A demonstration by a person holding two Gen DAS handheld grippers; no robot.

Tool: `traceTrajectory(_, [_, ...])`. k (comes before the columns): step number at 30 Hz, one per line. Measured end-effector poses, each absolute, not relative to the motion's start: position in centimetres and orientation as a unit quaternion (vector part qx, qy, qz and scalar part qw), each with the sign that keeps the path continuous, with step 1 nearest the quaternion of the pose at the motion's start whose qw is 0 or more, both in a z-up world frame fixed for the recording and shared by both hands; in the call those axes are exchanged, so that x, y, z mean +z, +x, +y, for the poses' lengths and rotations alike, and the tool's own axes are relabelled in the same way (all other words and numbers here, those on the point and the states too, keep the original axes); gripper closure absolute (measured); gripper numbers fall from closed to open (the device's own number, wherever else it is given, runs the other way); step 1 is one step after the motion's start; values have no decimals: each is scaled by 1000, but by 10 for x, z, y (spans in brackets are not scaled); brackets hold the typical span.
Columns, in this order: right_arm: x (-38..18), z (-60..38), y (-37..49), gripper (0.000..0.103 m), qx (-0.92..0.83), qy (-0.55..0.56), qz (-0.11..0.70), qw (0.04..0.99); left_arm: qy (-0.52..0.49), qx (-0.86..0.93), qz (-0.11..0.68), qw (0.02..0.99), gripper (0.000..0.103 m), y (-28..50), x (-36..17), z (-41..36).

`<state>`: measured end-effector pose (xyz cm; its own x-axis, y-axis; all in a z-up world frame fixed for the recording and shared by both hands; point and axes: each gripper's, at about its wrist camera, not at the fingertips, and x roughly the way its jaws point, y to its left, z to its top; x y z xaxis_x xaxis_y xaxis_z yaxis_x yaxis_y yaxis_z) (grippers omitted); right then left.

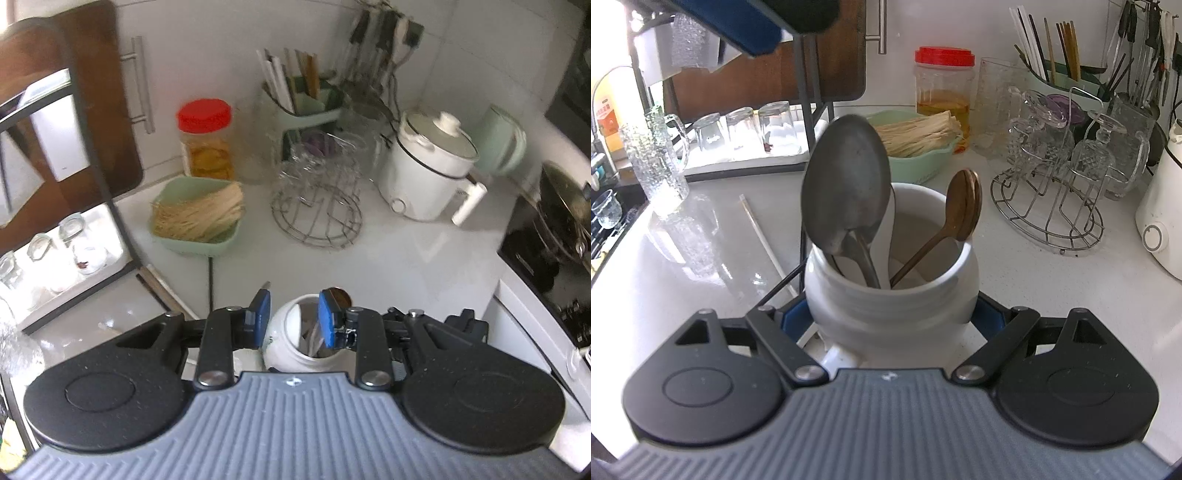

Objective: Organize utensils
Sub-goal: 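Move the left tool back to the black chopstick on the counter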

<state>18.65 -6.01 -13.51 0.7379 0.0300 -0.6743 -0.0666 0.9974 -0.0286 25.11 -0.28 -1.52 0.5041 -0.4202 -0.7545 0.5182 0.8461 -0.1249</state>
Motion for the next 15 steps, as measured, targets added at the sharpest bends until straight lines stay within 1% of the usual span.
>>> traceTrajectory(15, [-136,-64,182,12,42,-28,355,934,-8,-181,417,891,70,235,-50,49])
